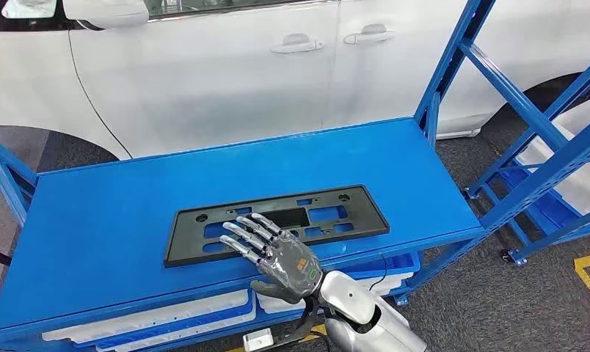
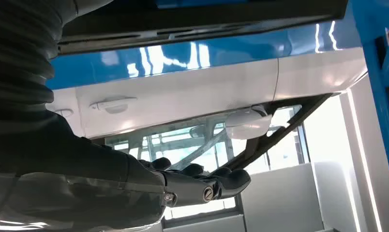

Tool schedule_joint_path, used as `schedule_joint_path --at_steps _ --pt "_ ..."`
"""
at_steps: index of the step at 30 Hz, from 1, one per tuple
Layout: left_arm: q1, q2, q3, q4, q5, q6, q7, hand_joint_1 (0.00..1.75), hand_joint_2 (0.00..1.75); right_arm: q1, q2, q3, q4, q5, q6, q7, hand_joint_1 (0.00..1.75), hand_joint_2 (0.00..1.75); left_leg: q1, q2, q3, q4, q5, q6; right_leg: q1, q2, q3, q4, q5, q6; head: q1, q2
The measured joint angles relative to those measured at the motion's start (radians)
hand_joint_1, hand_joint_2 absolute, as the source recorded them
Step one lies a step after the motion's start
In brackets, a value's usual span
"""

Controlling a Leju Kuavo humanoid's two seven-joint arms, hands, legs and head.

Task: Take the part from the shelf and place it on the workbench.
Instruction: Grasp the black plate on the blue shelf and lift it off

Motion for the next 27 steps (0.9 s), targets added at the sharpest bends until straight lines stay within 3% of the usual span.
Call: schedule_joint_path --at_steps 2,4,5,7,10,13,14,15,16,17,18,20,21,24,27 --pt "-0.001 0.000 -0.002 0.000 0.002 0.000 0.000 0.00 0.00 -0.008 0.005 0.008 0.015 0.005 -0.012 0.007 0.00 1.75 0.000 -0.001 0.002 0.001 -0.001 -0.002 0.000 0.000 0.035 -0.074 0.042 -0.004 0.000 0.000" --pt "-0.002 -0.001 -0.005 0.000 0.004 -0.001 0.000 0.00 0.00 -0.024 0.015 0.021 0.039 0.013 -0.028 0.017 0.00 1.75 -0.002 -0.002 0.004 0.003 -0.005 -0.007 0.003 -0.001 0.102 -0.215 0.102 -0.014 0.000 0.000" --pt "-0.003 -0.001 -0.006 0.000 0.005 -0.001 0.000 0.00 0.00 -0.031 0.020 0.027 0.048 0.015 -0.031 0.020 0.00 1.75 -0.004 -0.002 0.004 0.004 -0.006 -0.012 0.005 -0.001 0.123 -0.261 0.116 -0.018 0.000 0.000" --pt "-0.004 -0.001 -0.006 0.000 0.006 -0.002 0.001 0.00 0.00 -0.039 0.028 0.036 0.064 0.017 -0.036 0.023 0.00 1.75 -0.006 -0.002 0.002 0.004 -0.008 -0.023 0.011 -0.001 0.133 -0.287 0.117 -0.026 0.000 0.000" --pt "-0.004 0.000 -0.007 0.000 0.008 -0.001 0.002 0.00 0.00 -0.050 0.049 0.043 0.088 0.036 -0.042 0.039 0.00 1.75 -0.003 -0.001 -0.004 0.025 -0.027 -0.041 0.005 -0.001 0.140 -0.300 0.123 -0.043 0.000 0.000" --pt "-0.004 0.000 -0.008 0.000 0.008 -0.003 0.000 0.00 0.00 -0.070 0.081 0.061 0.130 0.070 -0.050 0.062 0.00 1.75 0.001 -0.001 -0.082 0.193 -0.114 -0.055 0.002 -0.003 0.144 -0.306 0.124 -0.054 0.000 0.000" --pt "-0.004 0.000 -0.009 0.000 0.008 -0.005 0.000 0.00 0.00 -0.073 0.090 0.068 0.147 0.079 -0.052 0.068 0.00 1.75 0.002 -0.001 -0.114 0.254 -0.135 -0.058 0.003 -0.003 0.144 -0.306 0.123 -0.055 0.000 0.000" --pt "-0.004 0.001 -0.010 0.000 0.008 -0.006 0.000 0.00 0.00 -0.075 0.098 0.073 0.164 0.085 -0.054 0.072 0.00 1.75 0.003 -0.001 -0.132 0.285 -0.138 -0.061 0.003 -0.003 0.145 -0.305 0.122 -0.055 0.000 0.000" --pt "-0.003 0.001 -0.012 0.000 0.008 -0.007 0.000 0.00 0.00 -0.076 0.106 0.078 0.178 0.090 -0.055 0.075 0.00 1.75 0.003 -0.001 -0.132 0.280 -0.122 -0.062 0.004 -0.003 0.145 -0.304 0.121 -0.055 0.000 0.000" --pt "-0.003 0.002 -0.013 0.000 0.007 -0.008 0.000 0.00 0.00 -0.078 0.113 0.082 0.191 0.093 -0.056 0.077 0.00 1.75 0.004 -0.001 -0.112 0.234 -0.088 -0.062 0.003 -0.002 0.147 -0.302 0.119 -0.054 0.000 0.000" --pt "-0.003 0.004 -0.014 0.000 0.007 -0.008 0.000 0.00 0.00 -0.081 0.120 0.085 0.202 0.096 -0.057 0.079 0.00 1.75 0.004 -0.001 -0.080 0.162 -0.048 -0.061 0.003 -0.001 0.148 -0.300 0.117 -0.051 0.000 0.000" --pt "-0.003 0.008 -0.017 0.000 0.007 -0.008 0.000 0.00 0.00 -0.088 0.132 0.087 0.220 0.102 -0.063 0.084 0.00 1.75 0.002 -0.002 -0.025 0.042 -0.002 -0.053 0.008 0.001 0.147 -0.294 0.112 -0.043 0.000 0.000" --pt "-0.004 0.008 -0.019 0.000 0.006 -0.009 0.000 0.00 0.00 -0.091 0.136 0.088 0.230 0.106 -0.068 0.087 0.00 1.75 0.001 -0.003 -0.013 0.015 0.003 -0.047 0.010 0.001 0.146 -0.292 0.111 -0.038 0.000 0.000" --pt "-0.005 0.008 -0.027 0.000 0.004 -0.012 0.001 0.00 0.00 -0.102 0.149 0.092 0.271 0.121 -0.086 0.102 0.00 1.75 0.001 -0.004 -0.011 0.006 0.002 -0.026 0.010 0.001 0.144 -0.288 0.107 -0.024 0.000 0.000" --pt "-0.006 0.009 -0.032 0.000 0.001 -0.016 0.003 0.00 0.00 -0.115 0.163 0.096 0.313 0.131 -0.103 0.117 0.00 1.75 0.005 -0.002 -0.007 0.000 0.007 -0.010 0.007 -0.001 0.118 -0.225 0.064 -0.012 0.000 0.000"
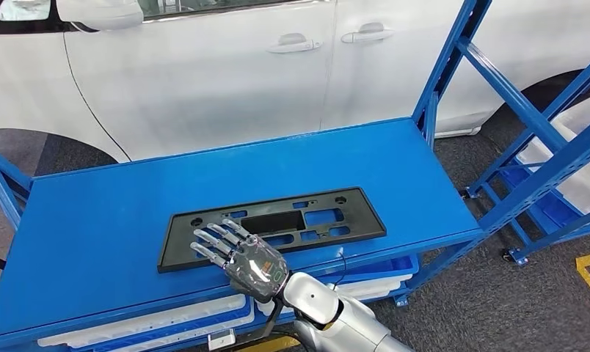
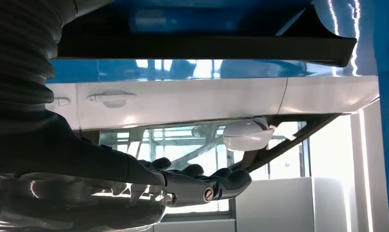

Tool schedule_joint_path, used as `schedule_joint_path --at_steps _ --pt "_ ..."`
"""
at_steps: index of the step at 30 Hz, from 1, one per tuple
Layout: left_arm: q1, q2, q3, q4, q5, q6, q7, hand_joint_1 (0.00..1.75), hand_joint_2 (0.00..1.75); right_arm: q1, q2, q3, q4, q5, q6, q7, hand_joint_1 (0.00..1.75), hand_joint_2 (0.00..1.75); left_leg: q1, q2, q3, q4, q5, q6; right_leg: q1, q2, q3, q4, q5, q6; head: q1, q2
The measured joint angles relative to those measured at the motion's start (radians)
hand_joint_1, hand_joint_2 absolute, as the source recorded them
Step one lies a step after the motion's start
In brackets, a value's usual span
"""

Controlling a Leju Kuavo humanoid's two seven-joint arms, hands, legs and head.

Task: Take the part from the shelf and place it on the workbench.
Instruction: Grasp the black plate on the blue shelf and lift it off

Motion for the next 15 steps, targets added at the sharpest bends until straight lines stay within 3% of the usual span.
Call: schedule_joint_path --at_steps 3,4,5,6,8,9,10,13,15 --pt "-0.002 0.002 -0.002 0.000 -0.005 -0.004 0.000 0.00 0.00 -0.010 0.011 0.004 0.047 0.010 -0.010 0.015 0.00 1.75 -0.001 0.001 -0.001 0.000 -0.001 0.006 -0.002 -0.001 -0.088 0.179 -0.078 0.007 0.000 0.000" --pt "-0.001 0.002 -0.004 0.000 -0.007 -0.005 0.000 0.00 0.00 -0.011 0.014 0.006 0.061 0.012 -0.011 0.019 0.00 1.75 -0.002 0.001 -0.001 0.001 -0.001 0.007 -0.002 -0.001 -0.111 0.220 -0.086 0.007 0.000 0.000" --pt "-0.001 0.003 -0.006 0.000 -0.008 -0.005 0.000 0.00 0.00 -0.011 0.016 0.008 0.074 0.014 -0.012 0.021 0.00 1.75 -0.002 0.000 0.000 0.001 -0.002 0.007 -0.002 -0.001 -0.116 0.225 -0.075 0.007 0.000 0.000" --pt "-0.001 0.003 -0.007 0.000 -0.008 -0.006 0.000 0.00 0.00 -0.013 0.020 0.009 0.084 0.015 -0.013 0.023 0.00 1.75 -0.003 -0.001 0.001 0.002 -0.003 0.006 -0.001 -0.001 -0.102 0.190 -0.046 0.004 0.000 0.000" --pt "-0.002 0.003 -0.010 0.000 -0.008 -0.006 0.000 0.00 0.00 -0.019 0.027 0.009 0.097 0.016 -0.014 0.024 0.00 1.75 -0.005 -0.002 0.005 0.003 -0.006 0.002 0.001 -0.001 -0.037 0.051 0.024 -0.007 0.000 0.000" --pt "-0.003 0.003 -0.011 0.000 -0.008 -0.006 0.000 0.00 0.00 -0.023 0.031 0.010 0.102 0.016 -0.015 0.024 0.00 1.75 -0.007 -0.002 0.005 0.004 -0.008 -0.002 0.003 -0.002 -0.010 -0.009 0.046 -0.013 0.000 0.000" --pt "-0.004 0.003 -0.013 0.000 -0.008 -0.007 0.000 0.00 0.00 -0.027 0.034 0.010 0.108 0.016 -0.016 0.024 0.00 1.75 -0.009 -0.002 0.005 0.004 -0.009 -0.006 0.005 -0.002 0.006 -0.045 0.055 -0.017 0.000 0.000" --pt "-0.005 0.004 -0.017 0.000 -0.008 -0.006 0.000 0.00 0.00 -0.031 0.041 0.010 0.122 0.017 -0.018 0.024 0.00 1.75 -0.008 -0.001 0.003 0.006 -0.014 -0.023 0.007 -0.001 0.011 -0.064 0.056 -0.029 0.000 0.000" --pt "-0.005 0.006 -0.018 0.000 -0.008 -0.007 0.000 0.00 0.00 -0.032 0.047 0.011 0.129 0.017 -0.019 0.025 0.00 1.75 -0.006 0.000 -0.011 0.042 -0.040 -0.034 0.002 -0.002 0.017 -0.072 0.059 -0.040 0.000 0.000"
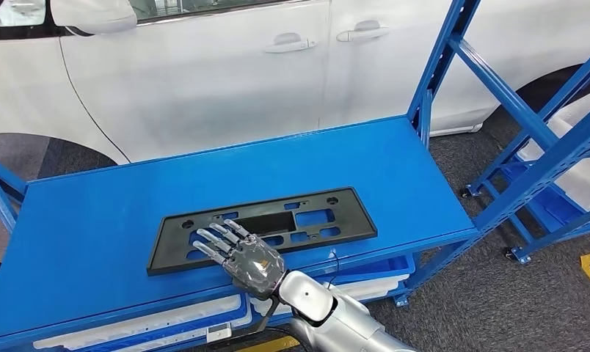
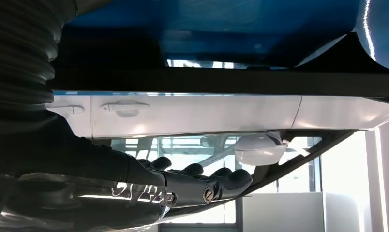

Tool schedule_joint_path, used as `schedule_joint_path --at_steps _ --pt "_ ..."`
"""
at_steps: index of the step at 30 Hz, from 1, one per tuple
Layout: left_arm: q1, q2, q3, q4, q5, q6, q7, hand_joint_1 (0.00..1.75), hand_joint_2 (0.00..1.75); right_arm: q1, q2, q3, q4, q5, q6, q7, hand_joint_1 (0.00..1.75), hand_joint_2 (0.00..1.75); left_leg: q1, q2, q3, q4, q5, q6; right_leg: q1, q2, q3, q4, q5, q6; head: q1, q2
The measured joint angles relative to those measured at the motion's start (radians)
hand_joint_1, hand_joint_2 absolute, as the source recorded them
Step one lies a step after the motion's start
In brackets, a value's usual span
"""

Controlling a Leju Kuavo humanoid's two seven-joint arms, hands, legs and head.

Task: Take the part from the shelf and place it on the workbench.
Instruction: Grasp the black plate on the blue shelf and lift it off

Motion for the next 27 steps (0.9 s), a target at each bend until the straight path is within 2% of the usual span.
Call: schedule_joint_path --at_steps 1,3,4,5,6,8,9,10,13,15,17,18,19,20,21,22,24,25,27 --pt "0.000 0.001 -0.001 0.000 0.000 0.000 0.000 0.00 0.00 -0.001 0.004 0.000 0.004 0.001 -0.002 0.002 0.00 1.75 0.002 0.000 -0.022 0.048 -0.028 -0.005 -0.002 -0.001 0.002 -0.003 0.001 -0.004 0.000 0.000" --pt "0.000 0.001 -0.003 0.000 -0.001 -0.002 0.001 0.00 0.00 -0.003 0.010 0.000 0.016 0.010 -0.009 0.014 0.00 1.75 0.004 0.000 -0.085 0.183 -0.091 -0.013 -0.001 -0.002 0.003 -0.003 -0.001 -0.007 0.000 0.000" --pt "0.000 0.001 -0.005 0.000 -0.002 -0.002 0.003 0.00 0.00 -0.003 0.012 0.000 0.026 0.018 -0.014 0.023 0.00 1.75 0.005 0.000 -0.110 0.233 -0.105 -0.016 -0.001 -0.003 0.004 -0.003 -0.001 -0.007 0.000 0.000" --pt "0.000 0.001 -0.006 0.000 -0.002 -0.003 0.004 0.00 0.00 -0.003 0.015 0.000 0.036 0.027 -0.020 0.035 0.00 1.75 0.005 0.000 -0.119 0.248 -0.099 -0.018 0.000 -0.002 0.005 -0.002 -0.002 -0.008 0.000 0.000" --pt "0.000 0.001 -0.007 0.000 -0.003 -0.003 0.006 0.00 0.00 -0.003 0.018 0.000 0.046 0.038 -0.028 0.045 0.00 1.75 0.006 0.000 -0.108 0.222 -0.073 -0.019 -0.001 -0.001 0.007 -0.001 -0.003 -0.007 0.000 0.000" --pt "-0.001 0.004 -0.008 0.000 -0.003 -0.003 0.009 0.00 0.00 -0.006 0.026 -0.001 0.063 0.060 -0.047 0.067 0.00 1.75 0.008 0.000 -0.047 0.088 -0.001 -0.017 0.000 0.002 0.011 0.002 -0.008 -0.002 0.000 0.000" --pt "-0.001 0.005 -0.010 0.000 -0.003 -0.003 0.009 0.00 0.00 -0.009 0.030 -0.002 0.071 0.073 -0.057 0.081 0.00 1.75 0.007 0.000 -0.018 0.026 0.023 -0.013 0.002 0.004 0.010 0.006 -0.011 0.002 0.000 0.000" --pt "-0.003 0.006 -0.012 0.000 -0.003 -0.004 0.009 0.00 0.00 -0.013 0.033 -0.005 0.080 0.089 -0.068 0.097 0.00 1.75 0.006 -0.001 0.000 -0.014 0.034 -0.007 0.003 0.004 0.009 0.009 -0.012 0.007 0.000 0.000" --pt "-0.006 0.007 -0.020 0.000 -0.006 -0.006 0.009 0.00 0.00 -0.030 0.042 -0.023 0.117 0.148 -0.105 0.167 0.01 1.75 0.003 -0.003 0.004 -0.030 0.034 0.014 0.006 0.004 0.005 0.012 -0.014 0.021 0.000 0.000" --pt "-0.007 0.008 -0.028 0.000 -0.009 -0.008 0.010 0.00 0.00 -0.047 0.046 -0.042 0.147 0.189 -0.126 0.218 0.89 1.75 0.007 -0.002 0.005 -0.034 0.037 0.026 0.004 0.003 -0.008 0.042 -0.036 0.031 0.000 0.000" --pt "-0.009 0.008 -0.032 0.000 -0.009 -0.010 0.010 0.00 0.00 -0.069 0.047 -0.063 0.181 0.229 -0.130 0.269 1.75 1.75 0.007 0.000 0.005 -0.036 0.040 0.035 0.001 0.003 -0.057 0.149 -0.094 0.040 0.000 0.000" --pt "-0.010 0.009 -0.033 0.000 -0.009 -0.011 0.010 0.00 0.00 -0.079 0.048 -0.075 0.204 0.246 -0.124 0.295 1.75 1.75 0.007 0.000 0.003 -0.036 0.040 0.038 -0.001 0.003 -0.092 0.220 -0.123 0.043 0.000 0.000" --pt "-0.010 0.009 -0.035 0.000 -0.008 -0.012 0.011 0.00 0.00 -0.089 0.048 -0.089 0.227 0.260 -0.114 0.317 1.75 1.75 0.006 0.000 0.002 -0.036 0.040 0.038 -0.002 0.003 -0.121 0.276 -0.141 0.045 0.000 0.000" --pt "-0.010 0.009 -0.037 0.000 -0.007 -0.014 0.012 0.00 0.00 -0.098 0.048 -0.104 0.249 0.271 -0.105 0.335 1.75 1.75 0.006 -0.001 0.002 -0.035 0.040 0.038 -0.003 0.003 -0.136 0.301 -0.140 0.045 0.000 0.000" --pt "-0.010 0.009 -0.039 0.000 -0.005 -0.014 0.012 0.00 0.00 -0.107 0.048 -0.119 0.266 0.278 -0.098 0.345 1.75 1.75 0.005 -0.001 0.002 -0.035 0.040 0.038 -0.003 0.003 -0.132 0.289 -0.121 0.044 0.000 0.000" --pt "-0.010 0.009 -0.041 0.000 -0.004 -0.015 0.013 0.00 0.00 -0.115 0.048 -0.131 0.279 0.281 -0.094 0.350 1.75 1.75 0.005 -0.002 0.004 -0.034 0.040 0.038 -0.003 0.003 -0.108 0.235 -0.087 0.040 0.000 0.000" --pt "-0.011 0.008 -0.044 0.000 -0.003 -0.016 0.013 0.00 0.00 -0.131 0.049 -0.148 0.298 0.285 -0.093 0.354 1.75 1.75 0.001 -0.002 0.005 -0.033 0.038 0.034 0.001 0.002 -0.040 0.092 -0.024 0.028 0.000 0.000" --pt "-0.012 0.008 -0.046 0.000 -0.003 -0.016 0.013 0.00 0.00 -0.138 0.049 -0.154 0.305 0.287 -0.093 0.355 1.75 1.75 0.000 -0.002 0.005 -0.032 0.037 0.030 0.003 0.001 -0.017 0.041 -0.008 0.024 0.000 0.000" --pt "-0.013 0.008 -0.049 0.000 -0.003 -0.016 0.013 0.00 0.00 -0.145 0.050 -0.163 0.316 0.290 -0.093 0.356 1.75 1.75 -0.002 -0.002 0.003 -0.033 0.036 0.019 0.008 0.001 -0.007 0.014 -0.005 0.018 0.000 0.000"
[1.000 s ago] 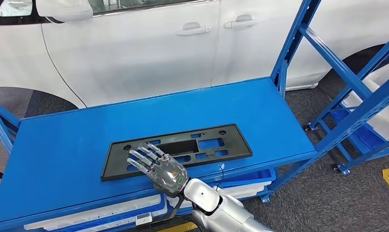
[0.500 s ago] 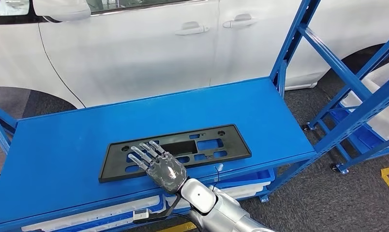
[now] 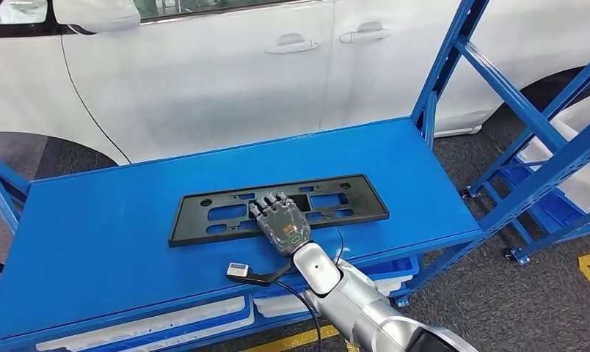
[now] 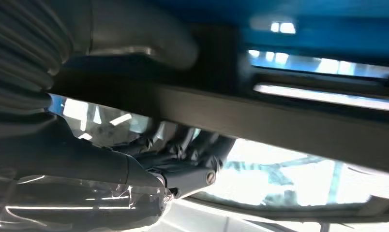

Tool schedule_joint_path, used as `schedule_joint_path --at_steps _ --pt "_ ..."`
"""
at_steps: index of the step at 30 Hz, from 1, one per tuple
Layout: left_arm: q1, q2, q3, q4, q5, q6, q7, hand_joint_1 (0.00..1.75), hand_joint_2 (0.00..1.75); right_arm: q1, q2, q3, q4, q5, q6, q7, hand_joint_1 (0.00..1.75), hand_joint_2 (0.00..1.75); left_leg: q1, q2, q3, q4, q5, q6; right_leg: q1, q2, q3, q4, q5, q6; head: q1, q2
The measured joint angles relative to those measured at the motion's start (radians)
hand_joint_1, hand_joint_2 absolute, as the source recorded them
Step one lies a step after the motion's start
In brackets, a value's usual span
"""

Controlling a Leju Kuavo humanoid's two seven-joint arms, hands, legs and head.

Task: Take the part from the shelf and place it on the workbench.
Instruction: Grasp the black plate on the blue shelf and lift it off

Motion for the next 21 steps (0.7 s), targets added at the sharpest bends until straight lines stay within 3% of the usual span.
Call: schedule_joint_path --at_steps 3,5,7,8,9,10,12,14,18,20,21 --pt "-0.001 0.002 -0.002 0.000 0.000 0.000 0.000 0.00 0.00 -0.004 0.003 -0.008 0.012 0.002 0.000 0.002 1.75 1.75 0.003 0.000 -0.005 0.014 -0.013 -0.017 -0.005 -0.001 0.004 -0.012 0.007 -0.015 0.000 0.000" --pt "-0.001 0.003 -0.004 0.000 0.001 0.000 0.000 0.00 0.00 -0.006 0.007 -0.008 0.019 0.004 0.000 0.014 1.75 1.75 0.005 0.001 -0.048 0.108 -0.068 -0.028 -0.009 -0.003 0.008 -0.020 0.010 -0.023 0.000 0.000" --pt "0.000 0.003 -0.005 0.000 0.003 0.000 0.002 0.00 0.00 -0.006 0.007 -0.008 0.028 0.007 0.000 0.036 1.75 1.75 0.007 0.001 -0.113 0.245 -0.126 -0.036 -0.009 -0.004 0.008 -0.020 0.009 -0.026 0.000 0.000" --pt "0.000 0.003 -0.005 0.000 0.004 0.000 0.002 0.00 0.00 -0.007 0.006 -0.009 0.032 0.008 0.000 0.045 1.75 1.75 0.008 0.001 -0.132 0.283 -0.133 -0.039 -0.008 -0.004 0.008 -0.019 0.009 -0.026 0.000 0.000" --pt "0.001 0.004 -0.006 0.000 0.005 -0.001 0.003 0.00 0.00 -0.009 0.005 -0.009 0.037 0.009 0.001 0.052 1.75 1.75 0.009 0.001 -0.132 0.283 -0.120 -0.040 -0.008 -0.003 0.009 -0.018 0.008 -0.026 0.000 0.000" --pt "0.001 0.005 -0.006 0.000 0.007 -0.002 0.004 0.00 0.00 -0.013 0.005 -0.011 0.042 0.009 0.002 0.058 1.75 1.75 0.010 0.001 -0.113 0.242 -0.090 -0.041 -0.009 -0.002 0.011 -0.017 0.006 -0.025 0.000 0.000" --pt "0.001 0.008 -0.006 0.000 0.011 -0.003 0.004 0.00 0.00 -0.024 0.003 -0.017 0.052 0.009 0.008 0.068 1.75 1.75 0.011 0.001 -0.043 0.096 -0.020 -0.037 -0.007 0.000 0.014 -0.013 0.002 -0.018 0.000 0.000" --pt "0.000 0.010 -0.006 0.000 0.016 -0.005 0.004 0.00 0.00 -0.035 0.001 -0.025 0.061 0.009 0.016 0.073 1.75 1.75 0.008 0.001 -0.002 0.009 0.004 -0.026 -0.003 0.001 0.012 -0.008 -0.001 -0.010 0.000 0.000" --pt "0.001 0.010 -0.005 0.000 0.025 -0.006 -0.006 0.00 0.00 -0.047 -0.003 -0.043 0.073 0.008 0.021 0.060 1.75 1.75 0.009 0.002 0.002 -0.006 0.006 0.002 -0.005 0.002 0.006 0.007 -0.013 0.011 0.000 0.000" --pt "0.001 0.009 -0.005 0.000 0.027 -0.007 -0.025 0.00 0.00 -0.050 -0.005 -0.053 0.079 0.008 0.019 0.044 1.75 1.75 0.012 0.005 0.003 -0.010 0.010 0.013 -0.008 0.001 -0.032 0.089 -0.063 0.019 0.000 0.000" --pt "0.001 0.009 -0.005 0.000 0.029 -0.008 -0.040 0.00 0.00 -0.051 -0.007 -0.057 0.081 0.008 0.019 0.037 1.75 1.75 0.011 0.005 0.002 -0.010 0.010 0.016 -0.009 0.001 -0.066 0.161 -0.098 0.022 0.000 0.000"
